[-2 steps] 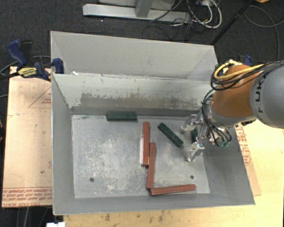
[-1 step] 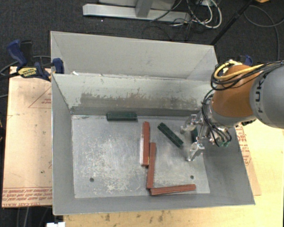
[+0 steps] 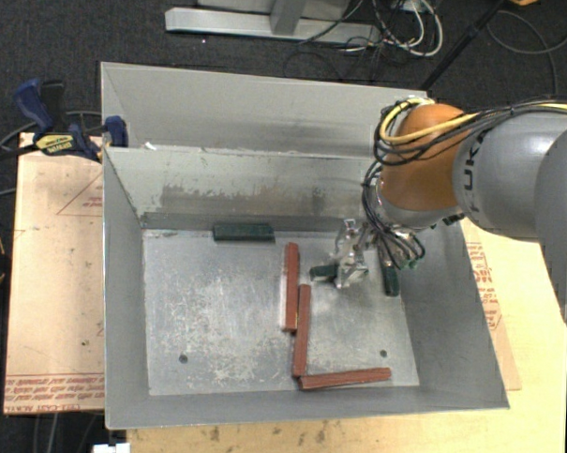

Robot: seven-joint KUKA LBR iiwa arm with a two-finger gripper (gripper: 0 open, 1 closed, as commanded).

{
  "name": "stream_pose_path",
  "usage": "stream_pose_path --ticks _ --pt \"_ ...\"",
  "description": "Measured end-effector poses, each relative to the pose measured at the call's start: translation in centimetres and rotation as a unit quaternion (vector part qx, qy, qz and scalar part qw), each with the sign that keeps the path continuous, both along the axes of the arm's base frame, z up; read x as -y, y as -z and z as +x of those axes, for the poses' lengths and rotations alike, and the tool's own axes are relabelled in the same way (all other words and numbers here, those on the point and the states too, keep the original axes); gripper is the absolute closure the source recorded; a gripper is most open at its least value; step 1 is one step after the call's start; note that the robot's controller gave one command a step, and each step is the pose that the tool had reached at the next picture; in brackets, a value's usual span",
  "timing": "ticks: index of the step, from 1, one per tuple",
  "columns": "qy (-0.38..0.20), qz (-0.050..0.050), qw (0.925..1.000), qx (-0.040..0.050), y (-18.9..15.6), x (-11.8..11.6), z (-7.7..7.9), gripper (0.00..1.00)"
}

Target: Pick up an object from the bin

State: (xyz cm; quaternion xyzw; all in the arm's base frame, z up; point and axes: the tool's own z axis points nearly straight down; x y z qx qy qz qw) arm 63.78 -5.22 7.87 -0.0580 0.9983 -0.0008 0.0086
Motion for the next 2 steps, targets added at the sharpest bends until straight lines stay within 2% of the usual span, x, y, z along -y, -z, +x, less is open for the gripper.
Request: stream_pose_path --ticks 1,2 --pt "0.0 0.0 1.0 0.0 0.0 0.0 0.0 1.0" --pt "0.001 0.0 1.0 -0.0055 -15.2 2.3 -1.5 1.0"
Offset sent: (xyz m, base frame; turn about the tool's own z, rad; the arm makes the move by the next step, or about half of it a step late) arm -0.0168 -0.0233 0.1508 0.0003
